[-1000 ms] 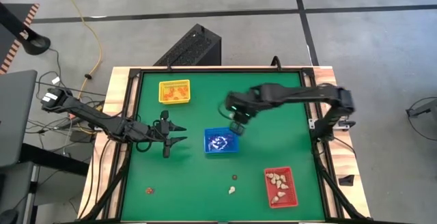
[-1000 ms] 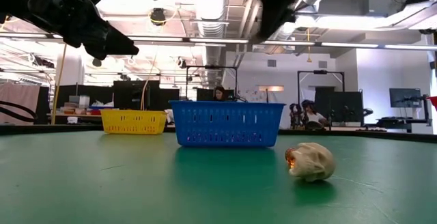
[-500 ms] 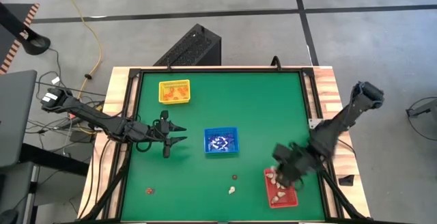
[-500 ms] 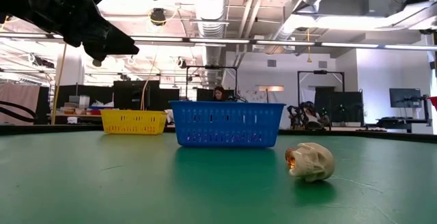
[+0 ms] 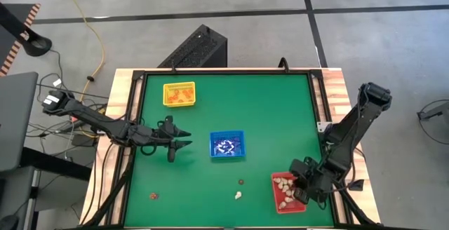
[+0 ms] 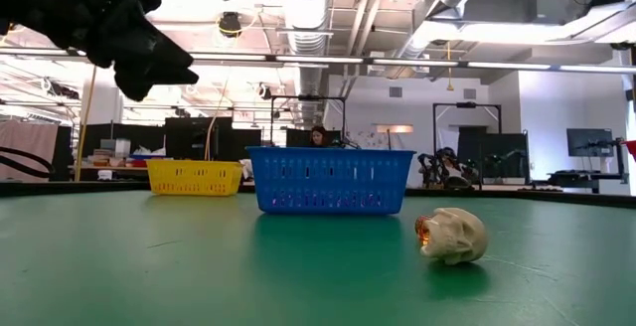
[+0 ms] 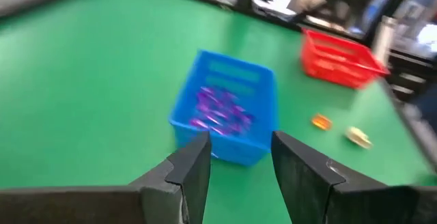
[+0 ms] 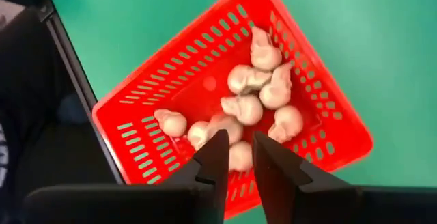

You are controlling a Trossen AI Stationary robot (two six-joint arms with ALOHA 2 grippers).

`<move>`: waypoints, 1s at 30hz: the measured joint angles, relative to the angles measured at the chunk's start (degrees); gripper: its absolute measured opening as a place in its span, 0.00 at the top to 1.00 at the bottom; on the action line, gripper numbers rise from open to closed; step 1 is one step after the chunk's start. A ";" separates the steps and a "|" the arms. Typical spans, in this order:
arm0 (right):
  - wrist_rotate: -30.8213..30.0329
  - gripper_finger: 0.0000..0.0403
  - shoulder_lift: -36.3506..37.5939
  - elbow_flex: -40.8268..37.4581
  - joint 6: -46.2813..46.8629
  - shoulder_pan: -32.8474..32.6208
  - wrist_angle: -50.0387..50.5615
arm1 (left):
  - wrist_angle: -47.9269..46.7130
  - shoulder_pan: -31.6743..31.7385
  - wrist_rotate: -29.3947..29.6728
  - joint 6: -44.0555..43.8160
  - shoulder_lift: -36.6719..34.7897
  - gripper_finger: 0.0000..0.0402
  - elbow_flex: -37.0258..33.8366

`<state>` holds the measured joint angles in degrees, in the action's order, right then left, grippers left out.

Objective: Sort Halloween decoration
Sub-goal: Put the pumpkin toy into the yellow bin

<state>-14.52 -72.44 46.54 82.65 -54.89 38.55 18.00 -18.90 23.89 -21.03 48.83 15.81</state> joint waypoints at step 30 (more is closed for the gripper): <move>-15.77 0.63 0.04 0.07 -56.83 14.34 -26.17 | -45.66 -38.10 -14.65 -58.78 36.77 0.64 34.39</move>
<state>-30.28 -72.40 46.61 25.81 -40.55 12.38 -27.65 -57.00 9.24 -79.81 85.60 50.20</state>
